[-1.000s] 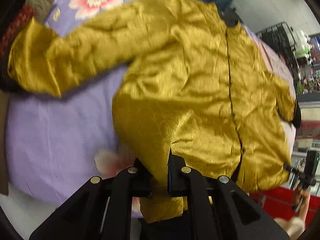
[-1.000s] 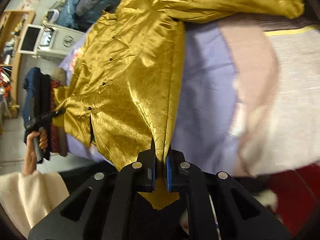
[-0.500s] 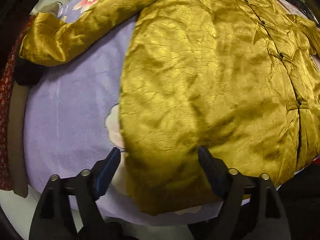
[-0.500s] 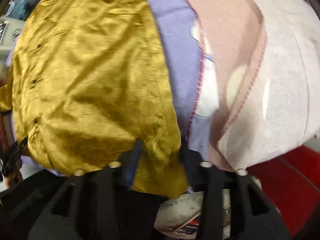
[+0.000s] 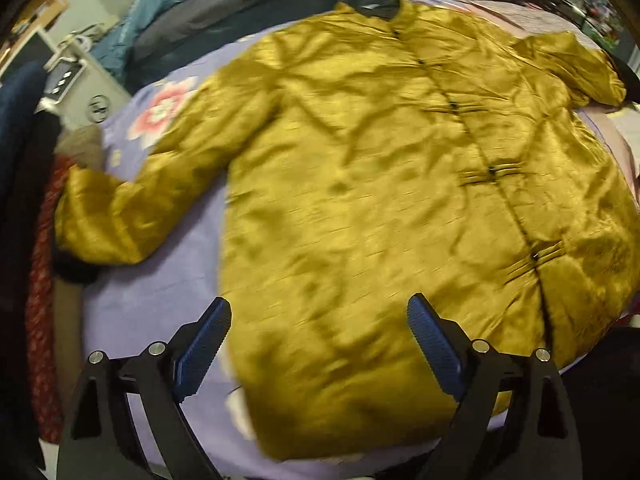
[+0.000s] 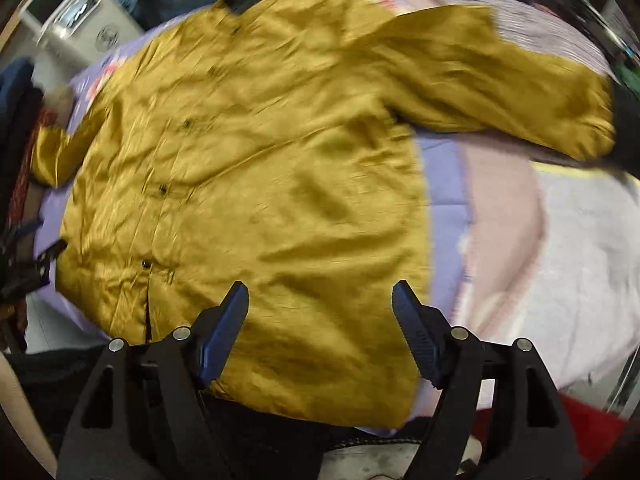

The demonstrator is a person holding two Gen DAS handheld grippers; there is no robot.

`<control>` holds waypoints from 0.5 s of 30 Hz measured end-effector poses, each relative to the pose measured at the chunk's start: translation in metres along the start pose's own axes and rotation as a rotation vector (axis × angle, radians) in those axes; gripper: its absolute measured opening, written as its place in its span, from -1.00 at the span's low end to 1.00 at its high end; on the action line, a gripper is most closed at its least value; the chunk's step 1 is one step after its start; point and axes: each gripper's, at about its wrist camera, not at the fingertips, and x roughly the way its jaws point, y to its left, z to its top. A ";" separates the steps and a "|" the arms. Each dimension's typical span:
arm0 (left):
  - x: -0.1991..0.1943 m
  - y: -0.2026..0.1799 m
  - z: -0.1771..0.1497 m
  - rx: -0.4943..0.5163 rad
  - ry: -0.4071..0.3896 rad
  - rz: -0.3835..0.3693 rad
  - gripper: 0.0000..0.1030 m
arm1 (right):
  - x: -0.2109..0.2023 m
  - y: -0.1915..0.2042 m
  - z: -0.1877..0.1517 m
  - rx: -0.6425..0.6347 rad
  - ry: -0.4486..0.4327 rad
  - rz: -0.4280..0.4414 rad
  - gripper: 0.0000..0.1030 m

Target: Fold large clothes

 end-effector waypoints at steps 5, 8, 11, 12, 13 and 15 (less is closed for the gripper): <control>0.055 -0.057 -0.002 0.062 0.153 -0.068 0.70 | 0.057 0.032 -0.015 -0.053 0.111 -0.034 0.44; 0.077 -0.065 -0.006 0.079 0.200 -0.047 0.90 | 0.086 0.035 -0.023 -0.065 0.187 -0.080 0.44; 0.082 -0.060 -0.003 0.045 0.195 -0.062 0.90 | 0.084 0.042 -0.020 -0.119 0.176 -0.109 0.46; 0.082 -0.060 -0.001 0.048 0.205 -0.060 0.90 | 0.080 0.042 -0.018 -0.114 0.173 -0.107 0.46; 0.081 -0.060 0.001 0.054 0.215 -0.053 0.90 | 0.075 0.043 -0.015 -0.102 0.159 -0.104 0.46; 0.077 -0.062 0.008 0.077 0.215 -0.027 0.87 | 0.056 0.036 -0.004 -0.041 0.084 -0.086 0.46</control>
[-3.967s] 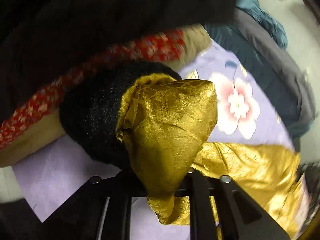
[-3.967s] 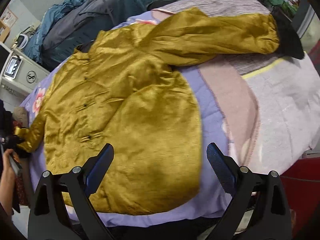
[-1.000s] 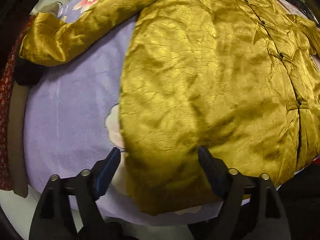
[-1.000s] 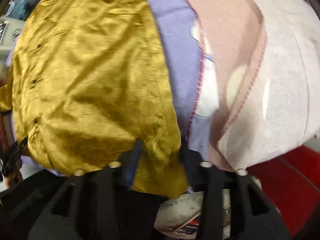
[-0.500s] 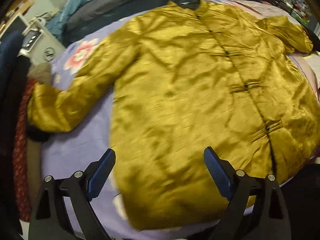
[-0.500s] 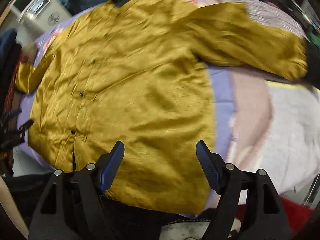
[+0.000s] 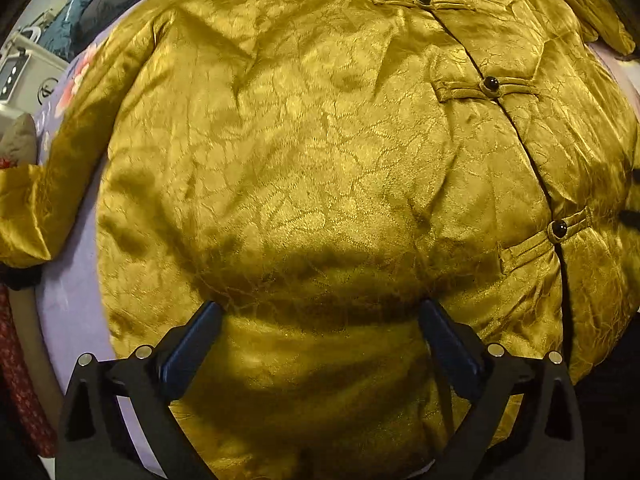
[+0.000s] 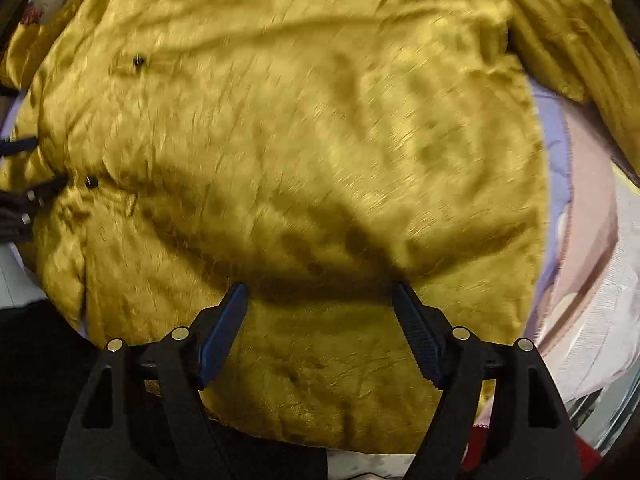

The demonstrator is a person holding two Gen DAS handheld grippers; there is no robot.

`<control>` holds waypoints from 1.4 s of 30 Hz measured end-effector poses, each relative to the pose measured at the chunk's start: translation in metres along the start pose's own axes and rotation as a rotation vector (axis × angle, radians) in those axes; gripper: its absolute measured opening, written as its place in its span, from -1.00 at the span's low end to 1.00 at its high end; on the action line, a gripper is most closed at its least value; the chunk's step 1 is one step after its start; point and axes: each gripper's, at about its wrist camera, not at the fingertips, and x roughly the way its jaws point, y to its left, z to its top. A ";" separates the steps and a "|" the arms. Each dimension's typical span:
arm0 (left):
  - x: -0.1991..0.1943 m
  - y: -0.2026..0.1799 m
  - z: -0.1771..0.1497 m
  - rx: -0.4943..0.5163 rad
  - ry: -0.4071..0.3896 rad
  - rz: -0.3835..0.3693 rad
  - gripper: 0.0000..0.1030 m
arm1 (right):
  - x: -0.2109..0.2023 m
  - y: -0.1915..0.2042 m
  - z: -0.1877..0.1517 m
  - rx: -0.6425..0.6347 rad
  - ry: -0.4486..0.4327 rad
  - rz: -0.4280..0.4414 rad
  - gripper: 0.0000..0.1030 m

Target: Fold large clothes

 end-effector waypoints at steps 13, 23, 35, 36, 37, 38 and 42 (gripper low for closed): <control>-0.051 -0.008 0.056 -0.074 -0.161 0.034 0.87 | -0.088 -0.301 -0.014 0.994 -0.475 0.165 0.46; -0.065 -0.013 0.031 -0.119 -0.129 0.077 0.87 | -0.088 -0.434 -0.026 1.398 -0.634 0.234 0.42; -0.070 -0.031 0.035 -0.089 -0.127 0.075 0.87 | -0.108 -0.472 -0.047 1.414 -0.717 0.364 -0.61; -0.071 -0.031 0.035 -0.091 -0.131 0.070 0.87 | -0.120 -0.474 -0.053 1.413 -0.737 0.352 -0.64; -0.072 -0.030 0.036 -0.094 -0.134 0.060 0.87 | -0.129 -0.478 -0.061 1.414 -0.756 0.335 -0.64; -0.072 -0.029 0.036 -0.098 -0.136 0.053 0.87 | -0.138 -0.481 -0.071 1.420 -0.777 0.318 -0.66; -0.068 -0.019 0.032 -0.132 -0.135 0.022 0.87 | -0.144 -0.488 -0.095 1.446 -0.741 0.303 -0.66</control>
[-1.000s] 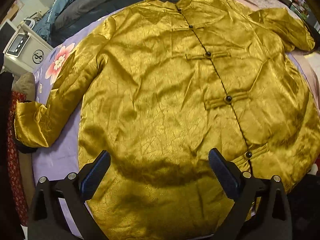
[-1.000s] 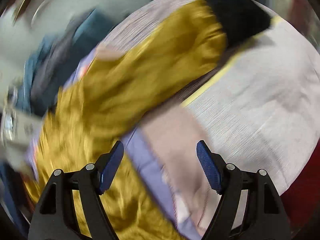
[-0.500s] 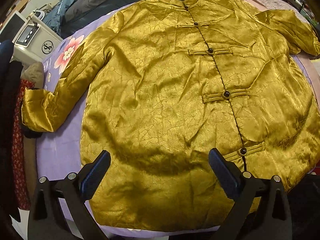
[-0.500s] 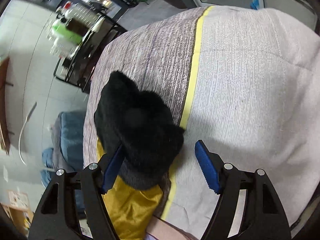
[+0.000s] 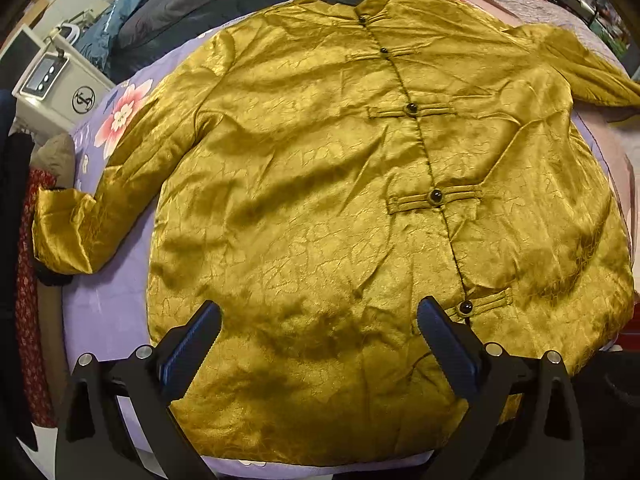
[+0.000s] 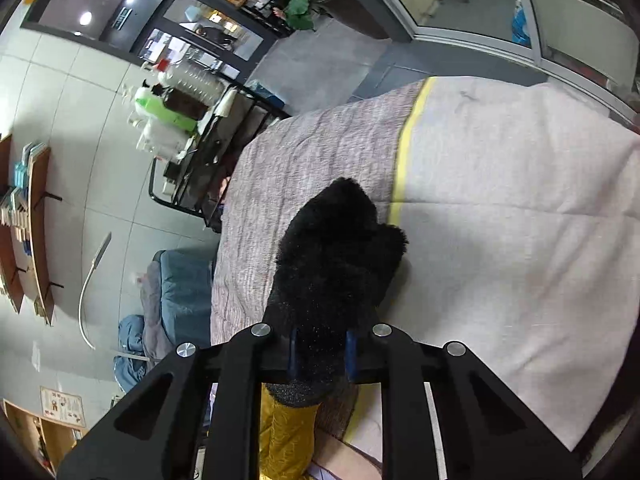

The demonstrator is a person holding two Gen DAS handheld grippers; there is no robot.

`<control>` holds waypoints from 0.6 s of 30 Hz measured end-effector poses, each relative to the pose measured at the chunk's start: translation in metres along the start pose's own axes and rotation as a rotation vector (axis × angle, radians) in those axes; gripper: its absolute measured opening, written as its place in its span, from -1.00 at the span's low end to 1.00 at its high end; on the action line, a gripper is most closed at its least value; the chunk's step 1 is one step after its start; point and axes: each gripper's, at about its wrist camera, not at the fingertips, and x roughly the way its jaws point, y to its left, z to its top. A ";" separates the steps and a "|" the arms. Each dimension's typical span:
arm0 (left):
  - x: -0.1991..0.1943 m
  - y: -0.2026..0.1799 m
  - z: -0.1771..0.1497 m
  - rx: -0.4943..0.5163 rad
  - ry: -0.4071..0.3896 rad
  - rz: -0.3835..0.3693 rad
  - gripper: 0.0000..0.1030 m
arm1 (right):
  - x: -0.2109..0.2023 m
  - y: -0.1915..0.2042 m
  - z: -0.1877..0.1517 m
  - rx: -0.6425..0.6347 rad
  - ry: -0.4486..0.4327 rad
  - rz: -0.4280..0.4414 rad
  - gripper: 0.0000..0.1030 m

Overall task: Fold large clothes
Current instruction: 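Grasp the black cuff with the right tool and fold the sleeve across the jacket front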

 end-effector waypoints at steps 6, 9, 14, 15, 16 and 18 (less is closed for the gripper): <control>0.006 0.013 -0.005 -0.010 0.015 -0.013 0.87 | -0.001 0.029 -0.026 -0.130 0.001 -0.029 -0.66; 0.002 0.015 -0.004 0.005 -0.003 -0.005 0.87 | -0.005 0.086 -0.059 -0.347 0.001 -0.011 -0.66; -0.004 0.024 0.001 -0.022 -0.028 -0.015 0.87 | -0.001 0.206 -0.159 -0.698 0.074 0.106 -0.66; -0.007 0.026 0.002 -0.033 -0.034 -0.018 0.87 | 0.002 0.231 -0.189 -0.778 0.107 0.143 -0.66; -0.008 0.028 0.003 -0.042 -0.039 -0.021 0.87 | 0.004 0.250 -0.216 -0.841 0.133 0.170 -0.66; -0.011 0.035 0.004 -0.067 -0.053 -0.024 0.87 | 0.011 0.289 -0.285 -0.969 0.199 0.224 -0.66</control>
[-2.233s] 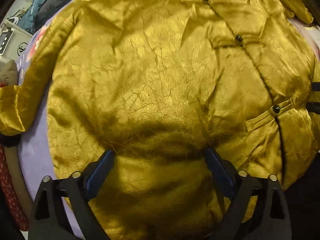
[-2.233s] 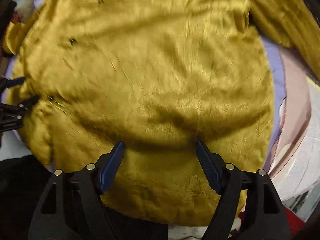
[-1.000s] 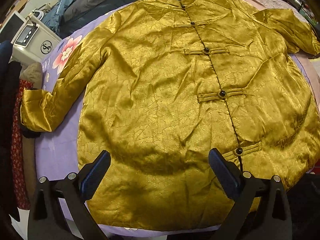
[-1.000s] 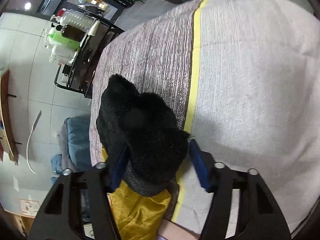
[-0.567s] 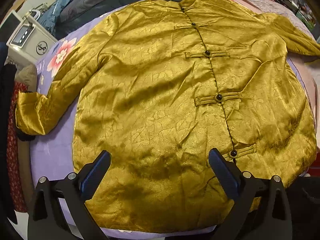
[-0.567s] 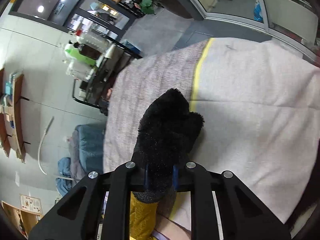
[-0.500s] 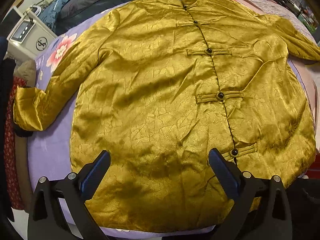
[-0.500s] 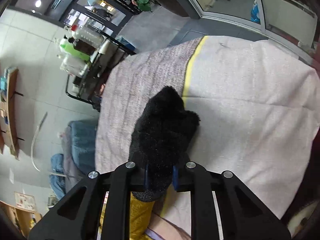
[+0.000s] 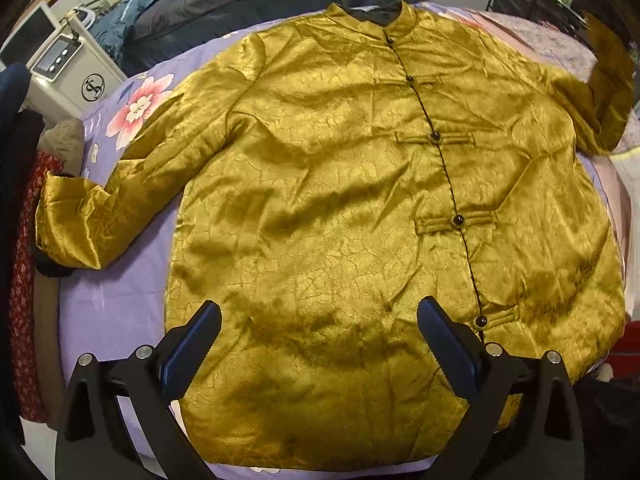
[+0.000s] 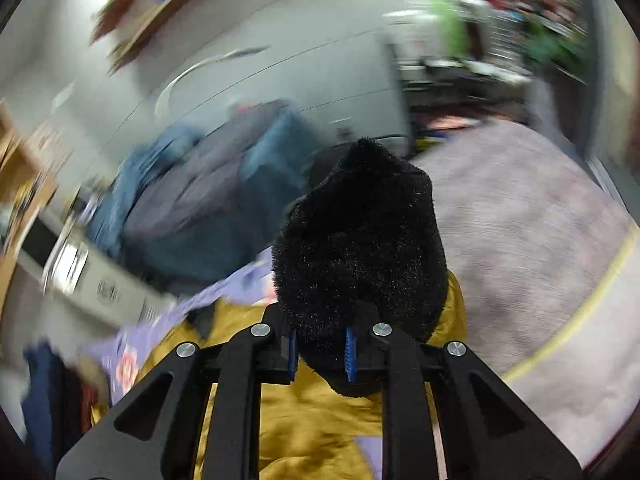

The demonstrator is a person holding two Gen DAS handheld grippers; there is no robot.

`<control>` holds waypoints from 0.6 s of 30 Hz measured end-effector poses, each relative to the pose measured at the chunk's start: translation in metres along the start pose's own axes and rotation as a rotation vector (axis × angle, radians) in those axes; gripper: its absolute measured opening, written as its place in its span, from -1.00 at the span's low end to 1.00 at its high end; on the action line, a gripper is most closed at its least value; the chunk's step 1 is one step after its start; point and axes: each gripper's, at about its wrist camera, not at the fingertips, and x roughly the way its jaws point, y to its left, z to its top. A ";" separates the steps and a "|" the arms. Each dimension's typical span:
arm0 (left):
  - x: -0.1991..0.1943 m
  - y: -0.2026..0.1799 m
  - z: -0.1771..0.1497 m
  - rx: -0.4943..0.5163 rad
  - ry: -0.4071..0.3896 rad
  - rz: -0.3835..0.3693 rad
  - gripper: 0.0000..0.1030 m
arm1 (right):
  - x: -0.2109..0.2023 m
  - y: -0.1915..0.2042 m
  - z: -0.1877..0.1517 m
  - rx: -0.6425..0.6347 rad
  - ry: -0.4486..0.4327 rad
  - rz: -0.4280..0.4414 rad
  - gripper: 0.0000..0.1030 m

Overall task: Fold large clothes
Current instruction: 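Grasp the black cuff with the right tool and fold the sleeve across the jacket front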

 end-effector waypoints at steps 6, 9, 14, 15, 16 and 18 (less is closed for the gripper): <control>-0.008 0.022 -0.008 -0.023 -0.019 0.035 0.87 | 0.073 0.173 -0.057 -0.229 0.175 0.167 -0.66; -0.012 0.038 -0.016 -0.048 -0.027 0.065 0.87 | 0.094 0.232 -0.098 -0.321 0.239 0.198 -0.66; -0.010 0.066 -0.028 -0.149 -0.009 0.064 0.87 | 0.123 0.286 -0.162 -0.485 0.318 0.165 -0.65; -0.008 0.070 -0.029 -0.165 -0.005 0.065 0.87 | 0.132 0.289 -0.173 -0.500 0.338 0.150 -0.62; -0.007 0.074 -0.030 -0.178 -0.004 0.064 0.87 | 0.135 0.292 -0.180 -0.508 0.355 0.145 -0.61; -0.006 0.077 -0.030 -0.192 -0.005 0.058 0.87 | 0.147 0.292 -0.193 -0.522 0.392 0.148 -0.29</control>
